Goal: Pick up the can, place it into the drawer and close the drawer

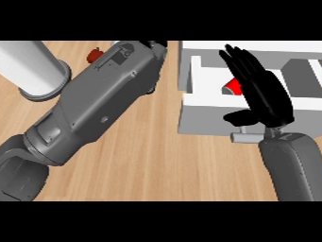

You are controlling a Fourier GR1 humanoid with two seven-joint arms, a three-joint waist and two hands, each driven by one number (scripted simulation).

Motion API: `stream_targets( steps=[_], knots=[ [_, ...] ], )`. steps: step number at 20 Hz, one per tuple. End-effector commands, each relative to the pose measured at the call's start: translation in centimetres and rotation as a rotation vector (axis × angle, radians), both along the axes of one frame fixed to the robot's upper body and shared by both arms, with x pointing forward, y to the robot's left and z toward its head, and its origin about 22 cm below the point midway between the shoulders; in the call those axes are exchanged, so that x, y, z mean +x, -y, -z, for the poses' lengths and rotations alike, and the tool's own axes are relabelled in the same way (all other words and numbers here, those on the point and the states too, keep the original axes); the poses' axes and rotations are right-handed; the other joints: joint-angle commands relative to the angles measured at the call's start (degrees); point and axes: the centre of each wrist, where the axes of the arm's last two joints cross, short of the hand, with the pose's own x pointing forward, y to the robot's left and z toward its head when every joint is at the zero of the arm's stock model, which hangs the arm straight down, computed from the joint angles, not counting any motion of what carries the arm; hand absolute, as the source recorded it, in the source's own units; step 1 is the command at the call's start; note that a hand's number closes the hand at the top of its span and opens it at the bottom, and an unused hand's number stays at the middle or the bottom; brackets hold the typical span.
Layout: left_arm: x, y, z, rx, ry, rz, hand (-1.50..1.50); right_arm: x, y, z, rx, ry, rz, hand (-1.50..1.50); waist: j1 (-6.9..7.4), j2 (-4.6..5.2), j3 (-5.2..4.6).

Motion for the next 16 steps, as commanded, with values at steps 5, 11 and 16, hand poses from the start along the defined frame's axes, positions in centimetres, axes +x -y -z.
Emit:
stream_targets(
  steps=[5, 11, 16],
  knots=[
    [0.1, -4.1, 0.1, -0.001, -0.006, -0.050, -1.50, 4.4, -0.6, 5.2, -0.108, -0.029, 0.070, -1.50, -0.10, 0.13, 0.04],
    [-1.2, -4.7, 0.1, 0.020, 0.016, -0.027, -1.50, 6.8, -0.2, 7.8, -0.169, -0.003, 0.138, -1.50, 1.03, 0.34, 0.08],
    [-1.5, -7.0, 0.1, 0.013, 0.003, -0.029, -1.50, 7.9, -1.5, 8.3, -0.178, 0.036, 0.169, -1.50, 0.57, 0.31, 0.05]
  ],
)
